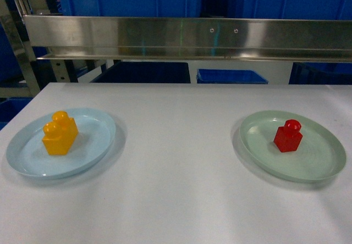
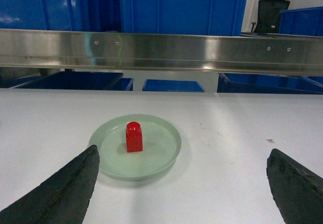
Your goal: Sort and place red and yellow blocks in left bins
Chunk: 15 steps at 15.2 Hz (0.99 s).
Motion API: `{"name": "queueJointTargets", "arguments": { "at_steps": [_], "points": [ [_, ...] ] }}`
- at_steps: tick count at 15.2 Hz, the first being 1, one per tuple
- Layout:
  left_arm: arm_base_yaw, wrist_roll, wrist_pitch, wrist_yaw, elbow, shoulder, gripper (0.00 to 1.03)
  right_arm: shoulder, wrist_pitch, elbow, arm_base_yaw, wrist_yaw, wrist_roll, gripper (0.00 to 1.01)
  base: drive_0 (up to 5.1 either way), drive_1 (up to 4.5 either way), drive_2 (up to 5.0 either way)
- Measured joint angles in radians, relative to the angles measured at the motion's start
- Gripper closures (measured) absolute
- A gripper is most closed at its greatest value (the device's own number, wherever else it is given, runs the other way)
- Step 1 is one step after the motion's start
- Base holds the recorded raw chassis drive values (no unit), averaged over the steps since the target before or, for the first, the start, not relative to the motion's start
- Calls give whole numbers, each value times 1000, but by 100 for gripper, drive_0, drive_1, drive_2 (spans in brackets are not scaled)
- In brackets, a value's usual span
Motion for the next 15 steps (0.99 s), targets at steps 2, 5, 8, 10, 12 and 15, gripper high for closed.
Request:
{"name": "queueJointTargets", "arguments": {
  "at_steps": [2, 5, 8, 10, 12, 15],
  "points": [
    [23, 1, 60, 26, 0, 49, 5, 65, 84, 1, 7, 18, -4, 3, 0, 0, 0],
    [136, -5, 211, 117, 41, 256, 5, 279, 202, 67, -7, -3, 1, 3, 0, 0, 0],
    [221, -47, 276, 214, 174, 438, 5, 428, 253, 199, -5, -33, 4, 3, 0, 0, 0],
    [237, -69, 284, 274, 281, 602, 5, 572, 282, 281, 28, -37, -10, 3, 0, 0, 0],
    [210, -71, 296, 288, 368, 756, 5, 729, 319, 323, 80, -47, -38, 3, 0, 0, 0],
    [176, -53, 294, 286, 423, 950, 5, 946, 398, 375, 93, -55, -46, 3, 0, 0, 0]
  ]
}}
